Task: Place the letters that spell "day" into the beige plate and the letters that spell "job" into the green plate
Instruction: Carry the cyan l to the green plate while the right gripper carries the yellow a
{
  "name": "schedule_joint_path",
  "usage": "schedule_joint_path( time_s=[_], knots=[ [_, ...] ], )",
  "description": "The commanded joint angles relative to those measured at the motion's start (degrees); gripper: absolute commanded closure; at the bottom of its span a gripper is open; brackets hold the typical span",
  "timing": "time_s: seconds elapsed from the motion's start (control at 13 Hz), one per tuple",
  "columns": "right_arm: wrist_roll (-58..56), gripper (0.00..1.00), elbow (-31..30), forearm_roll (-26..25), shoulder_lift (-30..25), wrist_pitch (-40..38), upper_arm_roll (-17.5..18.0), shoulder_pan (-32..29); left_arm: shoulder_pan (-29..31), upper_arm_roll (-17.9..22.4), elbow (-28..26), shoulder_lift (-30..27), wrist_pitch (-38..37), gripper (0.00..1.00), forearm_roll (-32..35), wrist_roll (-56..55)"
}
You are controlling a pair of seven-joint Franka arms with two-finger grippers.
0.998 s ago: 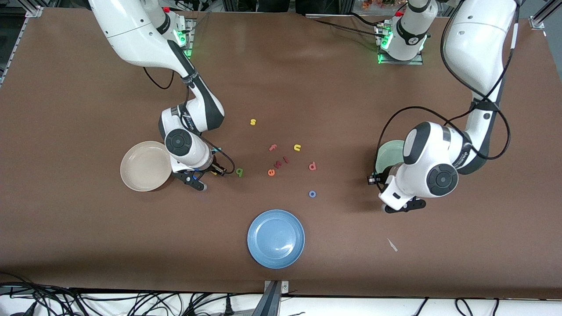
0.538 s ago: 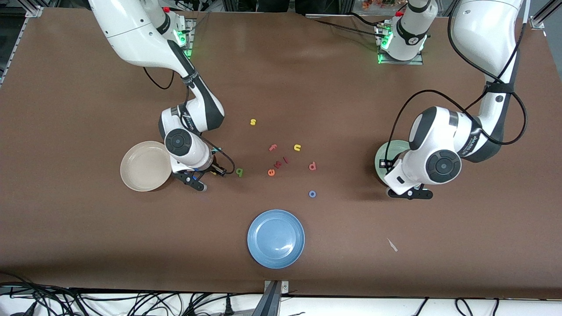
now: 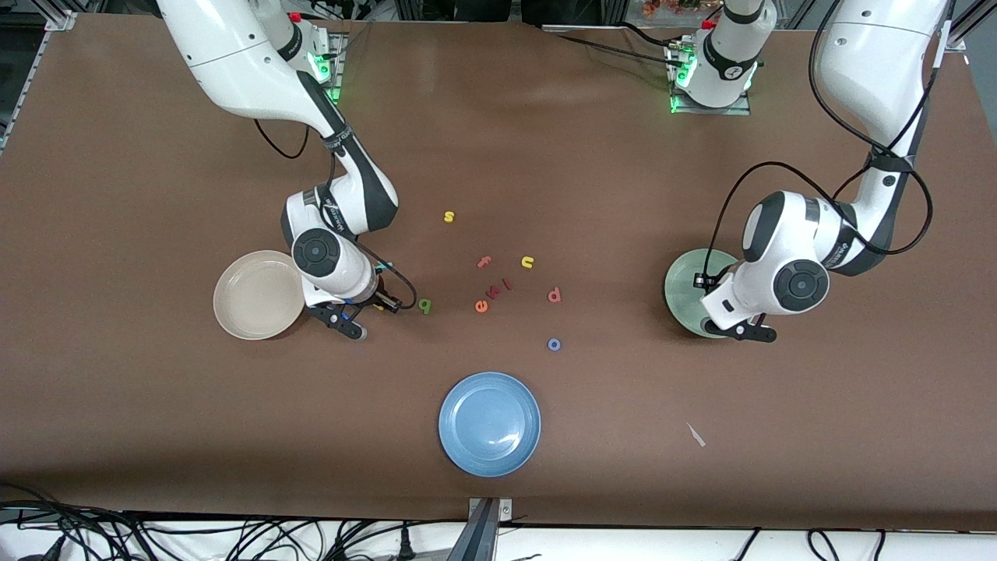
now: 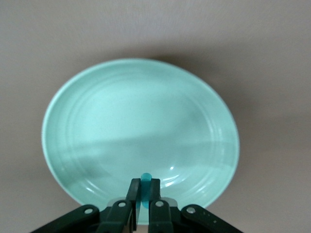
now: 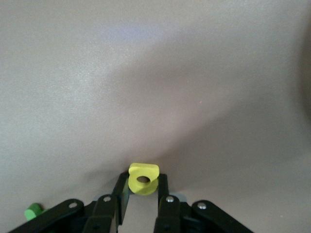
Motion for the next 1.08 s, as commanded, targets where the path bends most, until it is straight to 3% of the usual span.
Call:
schedule_joint_path(
  time_s=[0.0,0.46,0.77,0.84,1.0],
  knots=[
    [-0.4,0.76,1.3,-0.1,0.8,0.3,0.4,-0.5,0.6,-0.4,-3.9,-1.7,2.7,1.00,1.5,1.9],
    [-6.7,0.79,3.0,-0.7,-0.5,-3.7,0.2,-1.0,0.6,-0.3,-3.9,1.4,4.7,1.00,1.5,1.9],
    [-20.0,0.79,0.8,-0.6,-4.8,-9.6,-3.9,-1.6,0.7,-0.3,-3.9,2.4,5.4,1.00,1.5,1.8],
    [-23.1,0.83,-0.3,-0.6,-5.5,-9.6,-4.5,-1.6,0.7,-0.3,-3.7,2.4,5.3,0.82,1.4,0.6],
    [-27.7,0.83,-1.7,-0.6,-6.3,-9.2,-6.3,-1.6,0.6,-0.3,-3.5,2.0,4.9,0.00,1.5,-0.7]
  ],
)
